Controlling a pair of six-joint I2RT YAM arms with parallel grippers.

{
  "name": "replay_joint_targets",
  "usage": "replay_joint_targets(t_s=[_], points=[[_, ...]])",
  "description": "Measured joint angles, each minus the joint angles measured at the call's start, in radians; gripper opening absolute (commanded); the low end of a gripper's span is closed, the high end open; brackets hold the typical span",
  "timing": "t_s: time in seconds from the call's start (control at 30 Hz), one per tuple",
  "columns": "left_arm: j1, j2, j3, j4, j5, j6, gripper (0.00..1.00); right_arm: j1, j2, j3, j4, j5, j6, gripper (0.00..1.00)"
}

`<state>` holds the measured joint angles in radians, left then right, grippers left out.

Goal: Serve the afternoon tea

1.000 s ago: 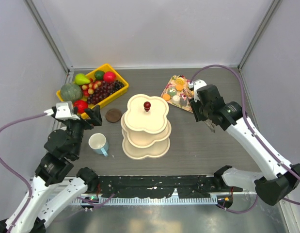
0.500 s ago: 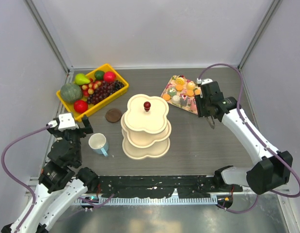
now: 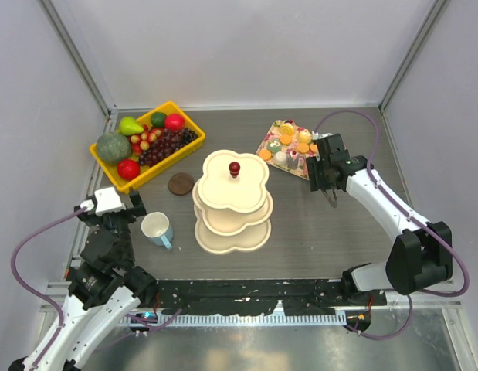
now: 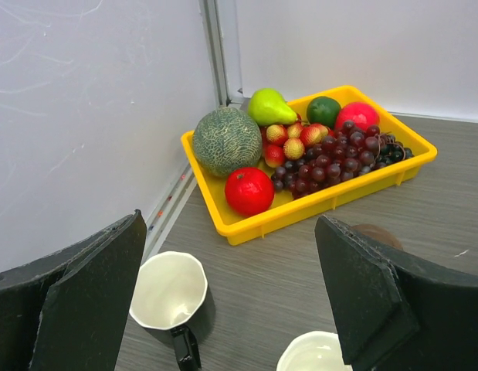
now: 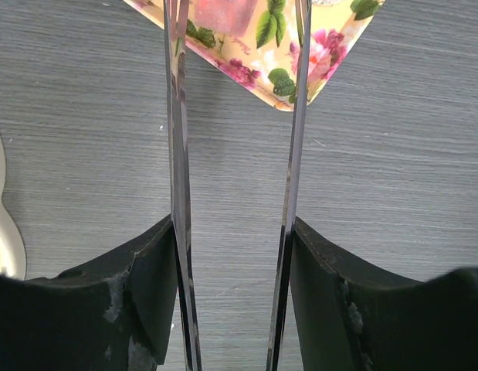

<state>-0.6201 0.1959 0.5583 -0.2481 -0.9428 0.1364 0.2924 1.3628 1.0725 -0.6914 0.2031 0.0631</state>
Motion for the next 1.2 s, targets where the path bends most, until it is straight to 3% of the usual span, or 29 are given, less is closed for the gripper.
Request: replay_joint_targets(t_s=[0.5,0.7,0.77,1.0,1.2], points=[[0.000,0.000,0.000,0.012,0.000,0.000,0.99,-0.007,0.109,-0.013,0.061,-0.005,0.020,0.55],[0.000,0.000,-0.005,0.013,0.000,0.000,0.99,-0.006,0.114,-0.023,0.066,-0.006,0.024,0.33],[0.000,0.000,-0.008,0.013,0.000,0.000,0.99,-0.006,0.109,-0.024,0.066,-0.007,0.026,0.31],[0.000,0.001,-0.008,0.013,0.000,-0.001,0.98,0.012,-0.036,-0.088,0.052,-0.019,0.044,0.29],[0.000,0.001,-0.008,0.014,0.001,-0.001,0.98,0.108,-0.216,-0.119,0.001,-0.031,0.077,0.29]])
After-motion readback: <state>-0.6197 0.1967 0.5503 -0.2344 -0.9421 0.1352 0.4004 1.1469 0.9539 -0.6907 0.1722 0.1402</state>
